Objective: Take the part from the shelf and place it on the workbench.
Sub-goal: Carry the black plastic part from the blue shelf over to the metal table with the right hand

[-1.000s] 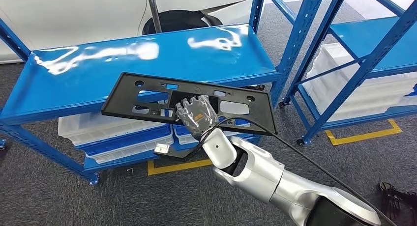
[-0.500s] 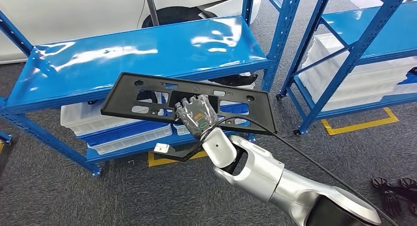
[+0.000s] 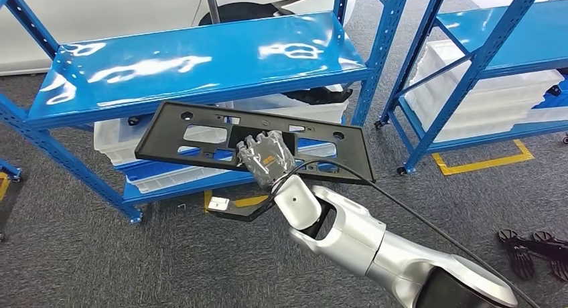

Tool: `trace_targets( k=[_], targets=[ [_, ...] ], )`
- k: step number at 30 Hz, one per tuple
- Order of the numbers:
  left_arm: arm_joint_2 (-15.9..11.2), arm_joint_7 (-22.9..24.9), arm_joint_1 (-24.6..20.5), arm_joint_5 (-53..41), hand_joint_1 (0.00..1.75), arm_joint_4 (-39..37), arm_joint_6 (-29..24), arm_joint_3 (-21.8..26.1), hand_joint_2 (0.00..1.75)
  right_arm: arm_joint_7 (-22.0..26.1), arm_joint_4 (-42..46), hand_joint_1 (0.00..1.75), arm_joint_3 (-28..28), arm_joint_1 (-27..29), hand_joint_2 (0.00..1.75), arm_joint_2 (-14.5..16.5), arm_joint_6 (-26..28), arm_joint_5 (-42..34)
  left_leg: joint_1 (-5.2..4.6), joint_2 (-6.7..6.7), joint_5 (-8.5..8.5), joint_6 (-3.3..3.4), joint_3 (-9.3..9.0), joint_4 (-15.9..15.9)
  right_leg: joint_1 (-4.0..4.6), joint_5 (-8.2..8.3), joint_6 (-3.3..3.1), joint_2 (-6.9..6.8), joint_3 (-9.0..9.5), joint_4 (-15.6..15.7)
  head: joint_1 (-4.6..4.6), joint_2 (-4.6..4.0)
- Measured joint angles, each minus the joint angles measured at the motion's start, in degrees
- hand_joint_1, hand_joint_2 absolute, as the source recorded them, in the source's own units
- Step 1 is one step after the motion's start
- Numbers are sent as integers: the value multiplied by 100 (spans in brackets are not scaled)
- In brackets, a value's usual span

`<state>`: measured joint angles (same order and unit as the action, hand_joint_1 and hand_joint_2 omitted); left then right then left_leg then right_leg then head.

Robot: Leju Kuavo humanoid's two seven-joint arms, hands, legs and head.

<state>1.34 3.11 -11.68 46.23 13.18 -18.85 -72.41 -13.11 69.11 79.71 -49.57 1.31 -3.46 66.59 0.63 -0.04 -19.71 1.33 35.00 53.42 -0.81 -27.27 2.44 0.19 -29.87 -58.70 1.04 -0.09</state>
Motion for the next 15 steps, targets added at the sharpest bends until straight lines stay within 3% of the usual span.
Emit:
trace_targets(
  k=[2, 4, 5, 7, 9, 10, 11, 12, 14, 15],
  targets=[
    [-4, -2, 0, 0, 0, 0, -4, 0, 175, 4, 0, 175, -3, -2, 175, 11, 4, -2, -11, 0, 87, -72, 68, 18, 26, -99, -55, 18, 216, 419, 5, 0],
    [-9, -3, 15, 1, 0, 0, -4, 0, 175, 7, 0, 175, -4, 3, 175, 13, 7, -5, 6, -1, 144, -142, 122, 23, 33, -40, -152, 13, 139, 436, 8, 0],
    [-11, -3, 29, 3, 0, 0, -4, 0, 175, 7, 0, 175, -4, 6, 175, 13, 7, -7, 18, 0, 52, -173, 175, 97, 29, 9, -206, 5, 85, 432, 13, 0],
    [-14, -4, 50, 5, 0, 0, -3, 0, 175, 8, 0, 175, -4, 9, 175, 16, 7, -25, 41, 1, -425, -226, 355, 587, 18, 126, -294, -10, -34, 439, 28, 0],
    [-15, -6, 48, 4, 0, 0, -2, 0, 175, 12, 0, 175, -4, 18, 175, 17, 7, -51, 41, 0, -955, -268, 575, 1427, 35, 240, -332, -15, -176, 434, 41, 0],
    [-16, -8, 43, 3, 0, 0, -1, 0, 175, 14, 0, 175, -3, 28, 175, 17, 7, -61, 40, 0, -1061, -276, 618, 1749, 46, 296, -337, -18, -248, 432, 43, 0],
    [-16, -8, 41, 3, 0, 0, -1, 0, 175, 15, 0, 175, -3, 39, 175, 16, 7, -64, 38, 0, -1042, -271, 573, 1889, 58, 350, -339, -20, -319, 430, 44, 0],
    [-16, -8, 42, 3, 0, 0, 0, 0, 175, 15, 0, 175, -2, 48, 175, 16, 7, -67, 32, 0, -927, -251, 428, 1807, 69, 402, -339, -19, -385, 429, 44, 0],
    [-26, -5, 41, 1, 0, -1, 0, 0, 175, 15, 0, 175, -4, 55, 175, 17, 8, -69, -5, -2, -679, -153, -143, 1057, 86, 496, -327, -13, -488, 428, 44, 0],
    [-36, -6, 36, -2, 0, -1, 0, 0, 175, 15, 0, 175, -7, 54, 175, 18, 9, -71, -33, -1, -647, -91, -455, 573, 95, 539, -311, -14, -526, 427, 43, 0]
  ],
)
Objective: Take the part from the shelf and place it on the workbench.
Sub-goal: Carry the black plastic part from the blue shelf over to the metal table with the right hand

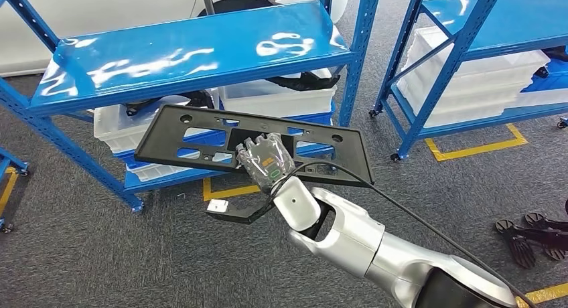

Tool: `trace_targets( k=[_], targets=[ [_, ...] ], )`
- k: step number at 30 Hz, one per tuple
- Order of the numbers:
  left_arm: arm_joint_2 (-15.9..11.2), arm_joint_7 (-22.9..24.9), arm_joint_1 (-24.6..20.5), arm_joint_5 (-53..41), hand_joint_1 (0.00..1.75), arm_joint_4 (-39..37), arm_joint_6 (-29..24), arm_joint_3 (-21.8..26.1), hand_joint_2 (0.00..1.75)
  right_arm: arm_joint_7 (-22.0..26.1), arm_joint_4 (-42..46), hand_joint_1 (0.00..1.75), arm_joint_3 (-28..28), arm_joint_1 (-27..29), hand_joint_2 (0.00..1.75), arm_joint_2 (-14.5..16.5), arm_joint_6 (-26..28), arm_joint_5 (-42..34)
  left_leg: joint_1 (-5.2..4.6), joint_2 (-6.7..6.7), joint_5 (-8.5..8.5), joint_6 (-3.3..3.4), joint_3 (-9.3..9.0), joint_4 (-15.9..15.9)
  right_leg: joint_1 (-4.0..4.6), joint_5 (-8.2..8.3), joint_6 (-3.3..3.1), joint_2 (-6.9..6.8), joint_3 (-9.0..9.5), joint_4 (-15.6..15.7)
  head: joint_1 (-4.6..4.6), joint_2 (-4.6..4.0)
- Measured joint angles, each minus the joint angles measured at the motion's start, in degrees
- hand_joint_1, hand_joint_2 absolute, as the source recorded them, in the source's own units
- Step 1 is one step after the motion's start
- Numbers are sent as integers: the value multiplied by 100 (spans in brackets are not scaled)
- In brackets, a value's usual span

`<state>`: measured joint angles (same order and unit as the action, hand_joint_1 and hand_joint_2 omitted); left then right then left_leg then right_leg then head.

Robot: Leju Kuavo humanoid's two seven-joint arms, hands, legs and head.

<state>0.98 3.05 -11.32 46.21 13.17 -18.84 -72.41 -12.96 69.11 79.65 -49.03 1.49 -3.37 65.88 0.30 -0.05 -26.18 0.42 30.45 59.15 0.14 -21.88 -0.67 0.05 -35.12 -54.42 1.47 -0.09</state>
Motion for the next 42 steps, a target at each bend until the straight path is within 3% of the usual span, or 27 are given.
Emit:
trace_targets(
  k=[1, 2, 4, 5, 7, 9, 10, 11, 12, 14, 16, 17, 19, 21, 22, 24, 26, 27, 28, 30, 32, 34, 36, 38, 40, 41, 42],
  targets=[
    [-10, -1, -8, -2, 0, -1, 0, 0, 175, 0, 0, 175, -2, 0, 175, 0, 1, -2, -29, 0, -11, 49, -236, -384, 0, 47, 25, -4, -29, 4, -1, 0],
    [-21, -2, -15, -4, 0, -1, 0, 0, 175, 2, 0, 175, -4, 1, 175, 0, 2, -5, -58, 0, -45, 86, -360, -618, -8, 90, 56, -11, -52, 11, 0, 0],
    [-19, -7, -14, -1, 0, -1, -1, 0, 175, 9, 0, 175, -4, 5, 175, -1, 2, -32, -68, 5, -10, 129, -369, -750, -22, 156, 131, -17, -87, 24, 5, 0],
    [-17, -12, -10, 3, 0, -1, -2, 0, 175, 10, 0, 175, -4, 7, 175, -3, 1, -32, -55, 10, 39, 160, -345, -772, -26, 111, 165, -12, -115, -16, 6, 0],
    [-18, -20, 0, 8, 0, -2, -6, 0, 175, 2, 0, 175, -4, 8, 175, -15, -2, 9, -14, 11, 157, 216, -279, -808, -33, -268, 224, -3, -267, -411, -1, 0],
    [-22, -21, 9, 8, 0, -2, -8, 0, 175, -7, 0, 175, 2, 13, 175, -24, -4, 63, -11, -5, 249, 230, -169, -803, -58, -799, 277, 1, -523, -1210, -9, 0],
    [-21, -21, 20, 8, 0, -2, -7, 0, 175, -8, 0, 175, 7, 20, 175, -26, -4, 75, -7, -15, 291, 218, -113, -800, -70, -934, 301, 0, -610, -1557, -9, 0],
    [-20, -21, 33, 8, 0, -2, -5, 0, 175, -8, 0, 175, 10, 26, 175, -26, -4, 80, 1, -31, 329, 202, -61, -795, -82, -944, 322, 0, -615, -1734, -9, 0],
    [-20, -21, 46, 8, 0, -2, -4, 0, 175, -8, 0, 175, 13, 30, 175, -27, -4, 80, 13, -56, 363, 180, -15, -787, -94, -852, 337, 1, -513, -1689, -9, 0],
    [-20, -22, 58, 8, 0, -2, -4, 0, 175, -10, 0, 175, 12, 30, 175, -28, -4, 80, 43, -124, 410, 129, 65, -744, -131, -580, 359, 82, 31, -940, -10, 0],
    [-21, -33, 44, 9, 0, -1, -5, 0, 175, -10, 0, 175, 11, 27, 175, -27, -4, 81, 54, -199, 441, 65, 157, -673, -161, -480, 350, 262, 519, -178, -11, 0],
    [-22, -43, 38, 9, 0, -1, -5, 0, 175, -11, 0, 175, 12, 28, 175, -28, -4, 81, 51, -237, 459, 29, 201, -643, -162, -500, 327, 320, 603, -24, -11, 0],
    [-24, -61, 47, 10, 0, -1, -4, 0, 175, -12, 0, 175, 12, 31, 175, -26, -4, 82, 58, -322, 509, -53, 269, -621, -149, -498, 240, 259, 564, -17, -12, 0],
    [-26, -71, 69, 11, 0, -1, -3, 0, 175, -13, 0, 175, 10, 27, 175, -19, -4, 81, 72, -286, 401, -115, 390, -451, -154, -460, 142, 148, 521, -13, 1, 0],
    [-26, -74, 73, 11, 0, -1, -2, 0, 175, -15, 0, 175, 9, 24, 175, -16, -4, 81, 77, -229, 238, -141, 511, -195, -158, -436, 102, 90, 500, -6, 11, 0],
    [-26, -82, 64, 10, 0, -1, 0, 0, 175, -18, 0, 175, 8, 32, 175, -16, -5, 81, 81, -113, -195, -189, 849, 622, -135, -409, 57, -20, 457, -9, 30, 0],
    [-26, -87, 49, 9, 0, 0, 1, 0, 175, -18, 0, 175, 10, 53, 175, -16, -6, 79, 82, -83, -387, -203, 1039, 1194, -108, -394, 39, -137, 428, -12, 33, 0],
    [-26, -86, 49, 9, 0, 1, 3, 0, 175, -17, 0, 175, 11, 61, 175, -16, -7, 78, 79, -74, -322, -192, 969, 1153, -96, -389, 35, -192, 423, -13, 34, 0],
    [-26, -84, 55, 8, 0, 0, 4, 0, 175, -17, 0, 175, 12, 63, 175, -15, -7, 76, 72, -52, -170, -166, 788, 877, -84, -387, 34, -241, 424, -13, 35, 0],
    [-27, -79, 69, 8, 0, -1, 5, 0, 175, -17, 0, 175, 9, 54, 175, -14, -7, 73, 15, 115, 149, -70, 279, -3, -54, -386, 40, -330, 426, -13, 35, 0],
    [-29, -79, 64, 7, 0, -2, 4, 0, 175, -15, 0, 175, 5, 48, 175, -14, -9, 68, -71, 285, 269, 34, 17, -535, -33, -372, 70, -417, 418, -7, 31, 0],
    [-30, -79, 65, 6, 0, -2, 4, 0, 175, -9, 0, 175, 5, 47, 175, -3, -13, 64, -102, 266, 283, 98, 23, -630, -28, -356, 123, -505, 419, 10, 27, 0],
    [-28, -75, 72, 4, 0, -1, 4, 0, 175, -5, 1, 175, 0, 41, 175, 6, -13, 57, -63, 173, 329, 148, 25, -694, -34, -453, 181, -430, 377, -88, 26, 0],
    [-26, -71, 65, -1, 0, -1, 6, 0, 175, -3, 1, 175, -1, 38, 175, 0, -18, 46, -28, 77, 378, 193, 25, -734, -46, -794, 224, -193, 126, -646, 14, 0],
    [-22, -68, 61, -3, 0, 0, 10, 0, 175, -1, 0, 175, 7, 58, 175, -12, -30, 33, -28, -33, 398, 221, 45, -735, -47, -1158, 246, -53, -256, -1483, -2, 0],
    [-20, -62, 67, -3, 0, 0, 13, 0, 175, -1, 0, 175, 9, 76, 175, -19, -37, 25, -27, -94, 404, 225, 49, -731, -48, -1211, 252, -34, -371, -1730, -7, 0],
    [-19, -55, 74, -3, 0, -1, 13, 0, 175, 0, 0, 175, 10, 89, 175, -24, -42, 19, -26, -160, 408, 225, 52, -725, -50, -1141, 253, -24, -375, -1740, -12, 0]
  ],
)
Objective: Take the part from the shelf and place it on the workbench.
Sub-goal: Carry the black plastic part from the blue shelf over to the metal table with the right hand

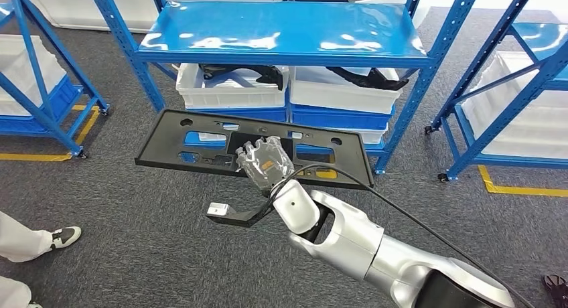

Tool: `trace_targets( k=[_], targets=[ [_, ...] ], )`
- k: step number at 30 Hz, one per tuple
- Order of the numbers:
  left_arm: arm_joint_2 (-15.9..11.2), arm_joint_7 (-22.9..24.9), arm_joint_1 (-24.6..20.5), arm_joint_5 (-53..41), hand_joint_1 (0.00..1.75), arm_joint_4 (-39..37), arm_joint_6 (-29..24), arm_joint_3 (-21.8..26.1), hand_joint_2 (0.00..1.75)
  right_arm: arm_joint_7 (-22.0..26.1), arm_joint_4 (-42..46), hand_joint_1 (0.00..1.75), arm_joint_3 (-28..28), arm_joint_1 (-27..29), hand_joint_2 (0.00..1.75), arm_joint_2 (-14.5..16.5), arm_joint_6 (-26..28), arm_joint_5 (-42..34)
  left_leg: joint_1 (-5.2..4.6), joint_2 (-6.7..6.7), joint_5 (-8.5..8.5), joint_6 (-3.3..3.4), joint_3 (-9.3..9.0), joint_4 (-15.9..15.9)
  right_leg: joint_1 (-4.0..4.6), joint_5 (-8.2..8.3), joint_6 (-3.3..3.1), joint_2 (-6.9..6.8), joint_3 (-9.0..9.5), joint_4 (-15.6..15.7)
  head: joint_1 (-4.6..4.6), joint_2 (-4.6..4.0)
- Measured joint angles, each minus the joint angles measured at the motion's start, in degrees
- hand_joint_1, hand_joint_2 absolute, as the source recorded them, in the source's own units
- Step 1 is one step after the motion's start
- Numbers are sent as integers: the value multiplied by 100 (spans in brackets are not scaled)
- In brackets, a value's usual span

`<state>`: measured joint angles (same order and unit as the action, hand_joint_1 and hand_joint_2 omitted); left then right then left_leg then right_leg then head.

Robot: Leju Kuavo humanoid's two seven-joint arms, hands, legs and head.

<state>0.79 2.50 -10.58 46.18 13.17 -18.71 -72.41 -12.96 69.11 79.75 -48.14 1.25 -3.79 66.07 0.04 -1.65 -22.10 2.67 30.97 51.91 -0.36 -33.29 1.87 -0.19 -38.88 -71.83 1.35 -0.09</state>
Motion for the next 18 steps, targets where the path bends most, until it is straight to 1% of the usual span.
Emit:
trace_targets(
  k=[1, 2, 3, 4, 5, 6, 7, 8, 9, 10, 11, 12, 13, 14, 15, 16, 17, 18],
  targets=[
    [0, 7, 4, 0, 0, -1, 0, 0, 175, 0, 0, 175, 0, 7, 175, -3, -5, -4, 2, -67, 3, -3, -1, 8, -5, 169, -5, 15, 108, 220, -3, 0],
    [2, 11, 4, 0, 0, -1, 0, 0, 175, 0, 0, 175, -1, 7, 175, -4, -6, -7, 6, -133, 3, -8, -1, 21, -11, 405, -17, 79, 310, 635, -6, 0],
    [7, 13, -2, 0, 0, -1, 0, 0, 175, 1, 0, 175, -1, 2, 175, -5, -7, -8, 8, -195, 4, -18, 9, 37, -20, 601, -39, 219, 525, 1075, -12, 0],
    [11, 15, -10, 0, 0, 0, 0, 0, 175, 4, 1, 175, -1, -2, 175, -5, -8, -12, 4, -252, 5, -37, 33, 58, -35, 734, -58, 347, 690, 1439, -17, 0],
    [16, 20, -18, 0, 0, 1, 1, 0, 175, 9, 1, 175, -1, -2, 175, -5, -13, -17, 15, -306, 14, -67, 68, 73, -33, 801, -76, 455, 787, 1669, -23, 0],
    [20, 26, -18, 0, 0, 1, 2, 0, 175, 14, 1, 175, -1, 0, 175, -6, -17, -22, 27, -360, 28, -106, 106, 80, -28, 801, -95, 498, 810, 1750, -27, 0],
    [21, 31, -11, 2, 0, 1, 4, 0, 175, 17, 1, 175, -1, -1, 175, -5, -21, -26, 40, -418, 45, -148, 139, 81, -20, 809, -113, 451, 805, 1776, -31, 0],
    [20, 35, 0, 4, 0, 0, 5, 0, 175, 19, 0, 175, -1, -6, 175, -2, -24, -27, 61, -425, 49, -182, 166, 86, -20, 826, -143, 387, 804, 1788, -38, 0],
    [19, 35, 11, 6, 0, -1, 7, 0, 175, 18, 1, 175, -2, -17, 175, 3, -25, -26, 57, -349, 4, -216, 209, 154, -35, 844, -177, 320, 807, 1807, -36, 0],
    [19, 33, 11, 8, 0, -1, 7, 0, 175, 18, 1, 175, -3, -31, 175, 8, -26, -24, 60, -230, -114, -253, 309, 354, -52, 861, -203, 245, 811, 1827, -35, 0],
    [18, 30, 6, 10, 0, -1, 7, 0, 175, 20, 2, 175, -3, -43, 175, 11, -27, -23, 67, -89, -280, -290, 452, 659, -68, 872, -221, 170, 815, 1839, -33, 0],
    [20, 21, -2, 13, 0, -1, 6, 0, 175, 22, 2, 175, -2, -48, 175, 11, -30, -22, 76, 20, -479, -333, 644, 1071, -70, 873, -228, 100, 814, 1840, -31, 0],
    [20, 9, -14, 16, 0, -1, 4, 0, 175, 25, 1, 175, -1, -49, 175, 9, -34, -23, 98, 60, -647, -371, 840, 1492, -70, 873, -228, 24, 813, 1839, -34, 0],
    [20, 0, -23, 19, 0, -1, 3, 0, 175, 28, 1, 175, 1, -45, 175, 8, -38, -23, 119, 76, -728, -400, 964, 1768, -73, 872, -226, -47, 811, 1839, -35, 0],
    [20, -9, -28, 24, 0, -1, 1, 0, 175, 31, 1, 175, 2, -42, 175, 9, -41, -24, 139, 90, -721, -425, 995, 1860, -77, 870, -222, -117, 809, 1838, -35, 0],
    [20, -9, -31, 28, 0, -1, 0, 0, 175, 33, 2, 175, 3, -41, 175, 13, -43, -24, 158, 114, -614, -445, 897, 1699, -86, 866, -212, -179, 811, 1837, -34, 0],
    [20, -6, -24, 36, 0, -1, -1, 0, 175, 35, 2, 175, 3, -43, 175, 17, -43, -24, 173, 166, -437, -465, 683, 1317, -97, 861, -192, -231, 818, 1835, -33, 0],
    [25, -2, -16, 44, 0, -1, -1, 0, 175, 34, 2, 175, 3, -49, 175, 21, -43, -24, 181, 280, -264, -483, 424, 844, -99, 855, -163, -276, 825, 1833, -32, 0]
  ],
)
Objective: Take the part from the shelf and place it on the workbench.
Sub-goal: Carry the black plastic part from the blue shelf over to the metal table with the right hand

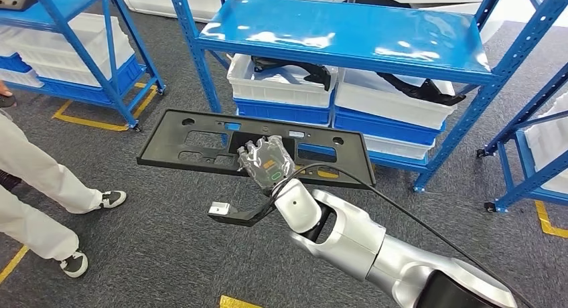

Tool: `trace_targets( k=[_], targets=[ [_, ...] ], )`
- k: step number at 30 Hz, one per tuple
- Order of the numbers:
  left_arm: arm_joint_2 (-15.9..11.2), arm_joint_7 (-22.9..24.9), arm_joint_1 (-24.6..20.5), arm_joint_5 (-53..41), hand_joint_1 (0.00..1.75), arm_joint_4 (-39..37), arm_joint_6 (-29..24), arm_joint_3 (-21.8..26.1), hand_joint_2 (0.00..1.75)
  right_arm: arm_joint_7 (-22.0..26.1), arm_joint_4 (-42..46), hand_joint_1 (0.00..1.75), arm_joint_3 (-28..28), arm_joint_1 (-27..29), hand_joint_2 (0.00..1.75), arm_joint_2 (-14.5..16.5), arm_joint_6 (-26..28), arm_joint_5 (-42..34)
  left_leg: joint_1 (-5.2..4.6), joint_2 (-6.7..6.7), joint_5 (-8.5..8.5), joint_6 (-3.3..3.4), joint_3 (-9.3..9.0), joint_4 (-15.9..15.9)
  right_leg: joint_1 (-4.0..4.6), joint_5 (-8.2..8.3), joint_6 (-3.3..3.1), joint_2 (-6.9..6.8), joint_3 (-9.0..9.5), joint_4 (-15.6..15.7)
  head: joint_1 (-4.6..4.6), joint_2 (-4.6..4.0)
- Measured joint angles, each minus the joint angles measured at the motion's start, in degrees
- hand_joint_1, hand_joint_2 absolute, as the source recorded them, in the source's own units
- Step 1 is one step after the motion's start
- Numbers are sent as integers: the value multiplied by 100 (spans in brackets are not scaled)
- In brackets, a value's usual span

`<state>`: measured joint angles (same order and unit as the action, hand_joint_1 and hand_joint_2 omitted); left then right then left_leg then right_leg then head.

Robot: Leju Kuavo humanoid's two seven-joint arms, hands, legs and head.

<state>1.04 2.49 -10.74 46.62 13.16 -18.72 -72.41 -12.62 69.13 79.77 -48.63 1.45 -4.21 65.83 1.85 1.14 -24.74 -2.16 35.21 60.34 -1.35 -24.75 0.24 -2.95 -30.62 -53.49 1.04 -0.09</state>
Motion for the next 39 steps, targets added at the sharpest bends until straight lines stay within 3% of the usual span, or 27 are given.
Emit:
trace_targets(
  k=[2, 3, 5, 7, 8, 10, 11, 12, 13, 14, 16, 17, 18, 20, 21, 23, 25, 27, 28, 29, 31, 33, 36, 38, 39],
  targets=[
    [14, 4, 4, 11, 0, 1, -3, 0, 175, -1, 0, 175, -3, -18, 175, 2, 1, 1, -21, 143, 218, 37, -333, -656, 20, -15, 82, -79, 6, -11, -6, 0],
    [21, 5, 3, 12, 0, 2, -7, 0, 175, -1, 0, 175, -3, -26, 175, 6, 1, 1, -43, 162, 238, 77, -366, -756, 37, -19, 120, -117, 6, -13, -12, 0],
    [23, 17, 13, 7, 0, 0, -15, 0, 175, 1, 0, 175, 0, -30, 175, 25, 1, 2, -75, 57, 252, 184, -322, -744, 29, -29, 190, -187, 5, -13, -25, 0],
    [23, 37, 24, -16, 0, -1, -20, 0, 175, 1, 0, 175, 1, -29, 175, 38, 1, 2, -76, -41, 277, 286, -309, -749, -3, -190, 233, -85, -66, -207, -26, 0],
    [24, 45, 22, -34, 0, -1, -22, 0, 175, 1, 0, 175, 1, -28, 175, 38, 2, 2, -71, -89, 291, 330, -309, -755, -9, -368, 236, 25, -190, -496, -28, 0],
    [25, 49, 13, -60, 0, -1, -23, 0, 175, 1, 0, 175, 4, -15, 175, 30, 1, 2, -84, -188, 298, 381, -302, -754, 10, -780, 217, 220, -581, -1362, -31, 0],
    [26, 53, 15, -66, 0, -1, -23, 0, 175, 1, 0, 175, 5, -4, 175, 22, 0, 2, -96, -246, 300, 389, -301, -754, 26, -899, 206, 257, -764, -1725, -32, 0],
    [27, 56, 22, -67, 0, -1, -24, 0, 175, 2, 0, 175, 7, 7, 175, 14, 0, 2, -108, -309, 301, 392, -302, -752, 39, -903, 190, 275, -862, -1889, -33, 0],
    [27, 59, 31, -67, 0, -1, -26, 0, 175, 4, 0, 175, 7, 14, 175, 5, 1, 2, -119, -375, 301, 393, -306, -751, 48, -790, 164, 288, -846, -1809, -34, 0],
    [27, 60, 37, -68, 0, -1, -29, 0, 175, 5, 0, 175, 7, 17, 175, -2, 1, 2, -128, -445, 301, 393, -314, -749, 57, -585, 129, 316, -718, -1498, -34, 0],
    [34, 60, 39, -73, 0, 0, -38, 0, 175, 7, 0, 175, 5, 14, 175, -14, 3, 2, -150, -571, 297, 385, -316, -737, 66, -154, 44, 529, -333, -633, -33, 0],
    [38, 60, 36, -83, 0, 0, -44, 0, 175, 8, 0, 175, 5, 12, 175, -19, 3, 2, -154, -622, 297, 372, -301, -728, 66, -36, 21, 626, -200, -328, -32, 0],
    [43, 62, 36, -99, 0, 0, -49, 0, 175, 11, 1, 175, 5, 14, 175, -21, 4, 2, -150, -671, 299, 351, -279, -722, 73, 7, 7, 698, -136, -167, -30, 0],
    [40, 66, 43, -144, 0, -1, -53, 0, 175, 18, 5, 175, 5, 20, 175, -18, 4, 3, -128, -764, 311, 290, -231, -722, 77, 6, 3, 632, -127, -109, -31, 0],
    [36, 68, 48, -163, 0, -1, -49, 0, 175, 20, 10, 175, 4, 21, 175, -14, 4, 4, -126, -729, 294, 259, -210, -697, 71, 14, -13, 578, -121, -94, -32, 0],
    [28, 82, 45, -184, 0, -1, -31, -3, 175, 17, 28, 175, 3, 15, 175, -10, 3, 10, -132, -495, 101, 196, -49, -366, 40, 29, -46, 454, -102, -66, -21, 0],
    [29, 92, 15, -199, 0, -1, -16, -7, 175, 14, 42, 175, 4, 18, 175, -15, -1, 17, -117, -261, -263, 127, 327, 421, 40, 21, -67, 324, -93, -63, -8, 0],
    [29, 87, -23, -206, 0, -1, -13, -7, 175, 14, 44, 175, 7, 33, 175, -22, -12, 20, -86, -204, -448, 74, 624, 1028, 41, 9, -68, 186, -92, -65, -7, 0],
    [29, 85, -30, -207, 0, -1, -10, -7, 175, 14, 44, 175, 7, 38, 175, -25, -16, 21, -72, -183, -387, 59, 609, 1006, 39, 1, -60, 126, -88, -66, -5, 0],
    [29, 86, -28, -207, 0, -1, -9, -7, 175, 12, 45, 175, 7, 39, 175, -25, -20, 22, -59, -150, -230, 51, 472, 739, 35, -10, -47, 72, -78, -67, -4, 0],
    [29, 89, -7, -208, 0, -1, -7, -7, 175, 4, 48, 175, 4, 29, 175, -25, -20, 24, -68, 31, 142, 59, 25, -138, 46, -39, -3, -14, -52, -71, -2, 0],
    [30, 80, 7, -203, 0, -1, -5, -7, 175, -5, 48, 175, 3, 12, 175, -26, -21, 27, -110, 160, 304, 122, -210, -651, 79, -63, 51, -84, -45, -78, -5, 0],
    [31, 65, 19, -177, 0, -1, -5, -7, 175, -8, 48, 175, 2, 0, 175, -17, -22, 38, -143, 48, 305, 245, -190, -693, 79, -110, 137, -180, -40, -96, -10, 0],
    [31, 66, 17, -169, 0, -1, 2, -7, 175, -5, 48, 175, 0, -8, 175, -15, -22, 56, -128, -53, 325, 332, -203, -714, 54, -307, 178, -40, -136, -366, -13, 0],
    [30, 66, 11, -169, 0, -1, 8, -7, 175, -1, 48, 175, 1, -9, 175, -18, -22, 66, -119, -103, 331, 366, -212, -721, 48, -486, 184, 82, -284, -699, -16, 0]
  ],
)
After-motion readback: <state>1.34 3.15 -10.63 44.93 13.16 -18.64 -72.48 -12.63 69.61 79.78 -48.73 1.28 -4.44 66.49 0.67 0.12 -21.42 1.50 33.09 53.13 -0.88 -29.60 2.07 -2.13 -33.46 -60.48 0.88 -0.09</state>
